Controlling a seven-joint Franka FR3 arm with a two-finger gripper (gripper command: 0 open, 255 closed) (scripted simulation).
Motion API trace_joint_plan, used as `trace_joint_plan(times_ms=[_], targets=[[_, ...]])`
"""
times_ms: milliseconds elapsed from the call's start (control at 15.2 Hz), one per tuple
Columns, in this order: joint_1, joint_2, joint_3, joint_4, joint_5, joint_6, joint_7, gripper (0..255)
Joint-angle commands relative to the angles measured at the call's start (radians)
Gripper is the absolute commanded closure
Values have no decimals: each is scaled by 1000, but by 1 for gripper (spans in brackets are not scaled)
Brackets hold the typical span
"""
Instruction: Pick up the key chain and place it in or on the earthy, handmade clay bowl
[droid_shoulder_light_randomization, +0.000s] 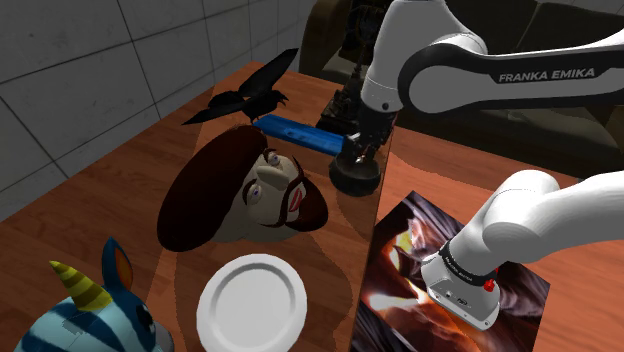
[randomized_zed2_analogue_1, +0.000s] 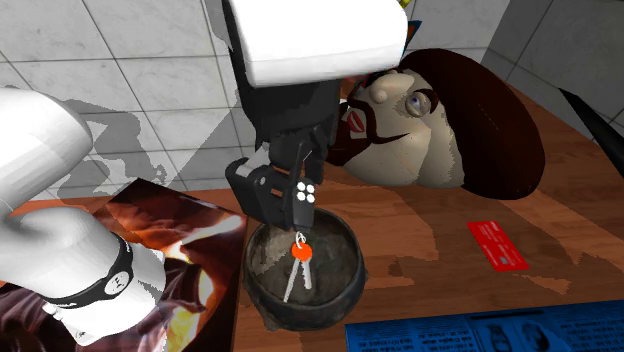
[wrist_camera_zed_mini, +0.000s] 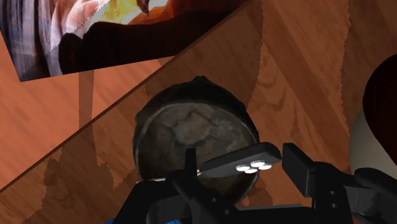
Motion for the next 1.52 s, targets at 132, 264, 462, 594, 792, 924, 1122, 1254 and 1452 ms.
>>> trace_joint_plan(times_ms=[132,264,462,594,792,924,1122,1254,1452], targets=[[2,18,11,-42,7,61,1,255],[2,18,11,-42,7,61,1,255],[2,18,11,-42,7,61,1,255],[2,18,11,-42,7,61,1,255],[2,18,11,-42,7,61,1,0],[2,18,11,-42,7,61,1,0],[1,7,5,-16,3,24,1,0],[-2,-9,-7,41,-6,-49,2,0],[-3,-13,-11,65,-9,-77,3,0]])
